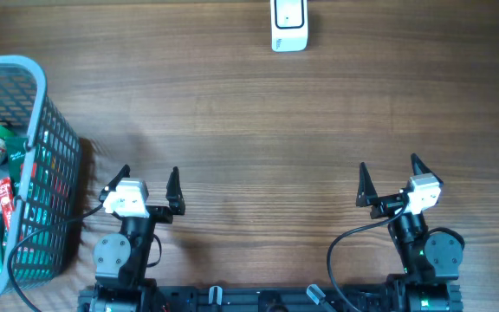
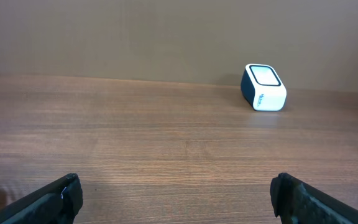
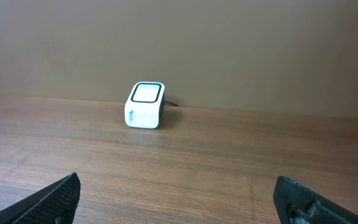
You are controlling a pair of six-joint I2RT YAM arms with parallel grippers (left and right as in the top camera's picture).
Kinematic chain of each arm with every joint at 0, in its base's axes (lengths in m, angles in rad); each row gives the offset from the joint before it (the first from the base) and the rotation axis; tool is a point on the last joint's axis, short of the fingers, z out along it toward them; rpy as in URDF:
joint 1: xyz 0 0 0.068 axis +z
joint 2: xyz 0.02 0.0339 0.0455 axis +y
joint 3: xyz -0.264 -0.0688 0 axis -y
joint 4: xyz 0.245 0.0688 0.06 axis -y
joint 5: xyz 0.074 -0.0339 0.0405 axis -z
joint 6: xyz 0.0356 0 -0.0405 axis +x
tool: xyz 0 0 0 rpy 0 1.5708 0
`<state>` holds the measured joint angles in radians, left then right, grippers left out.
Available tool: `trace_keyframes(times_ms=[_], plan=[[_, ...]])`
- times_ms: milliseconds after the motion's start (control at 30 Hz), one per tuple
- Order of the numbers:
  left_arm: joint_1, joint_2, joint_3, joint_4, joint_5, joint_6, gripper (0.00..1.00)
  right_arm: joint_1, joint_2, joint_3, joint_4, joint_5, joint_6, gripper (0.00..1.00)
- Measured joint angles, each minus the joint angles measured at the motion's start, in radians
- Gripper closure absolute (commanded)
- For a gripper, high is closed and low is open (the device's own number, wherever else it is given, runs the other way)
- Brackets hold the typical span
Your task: Scan the item barcode
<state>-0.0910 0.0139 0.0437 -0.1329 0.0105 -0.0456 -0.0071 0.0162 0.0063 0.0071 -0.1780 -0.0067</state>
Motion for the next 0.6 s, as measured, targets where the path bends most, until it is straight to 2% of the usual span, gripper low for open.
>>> trace_keyframes(times_ms=[600], plan=[[0.0,0.0,0.0,0.0,0.0,0.0,0.0,0.0,0.0,0.0,0.0,0.0,0.0,0.0]])
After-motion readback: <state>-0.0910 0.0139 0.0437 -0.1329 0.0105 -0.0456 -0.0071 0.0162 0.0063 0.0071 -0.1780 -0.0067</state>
